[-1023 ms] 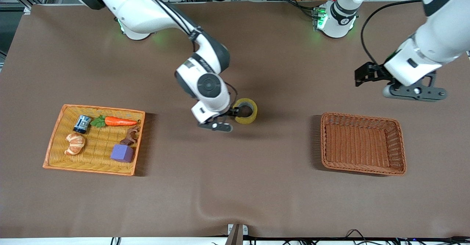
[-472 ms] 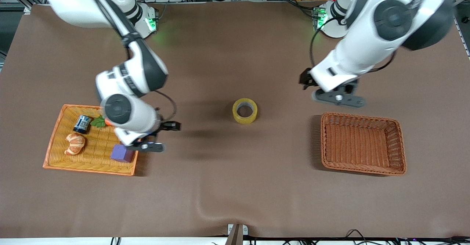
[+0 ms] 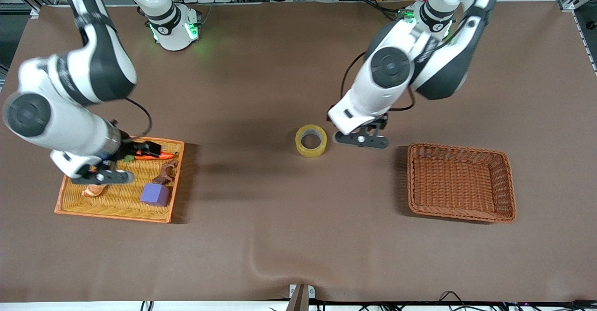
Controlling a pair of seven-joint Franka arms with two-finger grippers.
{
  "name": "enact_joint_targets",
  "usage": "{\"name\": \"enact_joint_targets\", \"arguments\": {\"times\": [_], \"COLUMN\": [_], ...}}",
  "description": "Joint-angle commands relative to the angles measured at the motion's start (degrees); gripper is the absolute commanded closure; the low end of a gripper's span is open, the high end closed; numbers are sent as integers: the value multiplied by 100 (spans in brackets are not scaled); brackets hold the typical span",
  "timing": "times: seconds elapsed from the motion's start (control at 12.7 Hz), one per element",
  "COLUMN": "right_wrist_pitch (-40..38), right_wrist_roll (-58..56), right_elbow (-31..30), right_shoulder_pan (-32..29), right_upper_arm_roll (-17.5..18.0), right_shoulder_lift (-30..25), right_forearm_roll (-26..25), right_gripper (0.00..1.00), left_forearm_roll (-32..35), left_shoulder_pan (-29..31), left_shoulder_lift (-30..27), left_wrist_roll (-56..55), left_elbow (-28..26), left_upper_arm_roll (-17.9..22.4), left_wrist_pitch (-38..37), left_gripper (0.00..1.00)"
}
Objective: Transfer tape with both arms
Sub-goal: 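Reach the left gripper to the tape while the right gripper withdraws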
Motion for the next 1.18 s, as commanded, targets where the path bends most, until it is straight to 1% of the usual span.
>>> {"name": "enact_joint_targets", "arguments": {"times": [0.0,0.16,0.24,0.47,0.63,0.94,1.1], "right_wrist_pitch": [-90,-257,-371,-644,-679,-740,-785], "right_wrist_roll": [-555,-1161,-1356,-1375,-1384,-1270,-1034], "right_elbow": [-350,-341,-341,-341,-341,-332,-280], "right_shoulder_pan": [49,250,365,401,515,489,471], "right_upper_arm_roll": [-397,-1108,-1381,-1559,-1726,-1753,-1753], "right_shoulder_lift": [-699,-997,-1164,-1744,-1956,-2010,-2010], "right_forearm_roll": [121,603,710,711,702,711,720], "right_gripper": [0,0,0,0,0,0,0], "left_forearm_roll": [-67,-75,-93,-224,-260,-277,-304], "left_shoulder_pan": [-172,-251,-260,-260,-356,-496,-515], "left_shoulder_lift": [415,784,925,1269,1374,1594,1673], "left_wrist_roll": [-397,-555,-591,-609,-766,-1004,-1066], "left_elbow": [55,55,55,20,-33,-50,-129], "left_upper_arm_roll": [34,34,34,25,25,25,25], "left_wrist_pitch": [345,504,531,706,864,1102,1225], "left_gripper": [0,0,0,0,0,0,0]}}
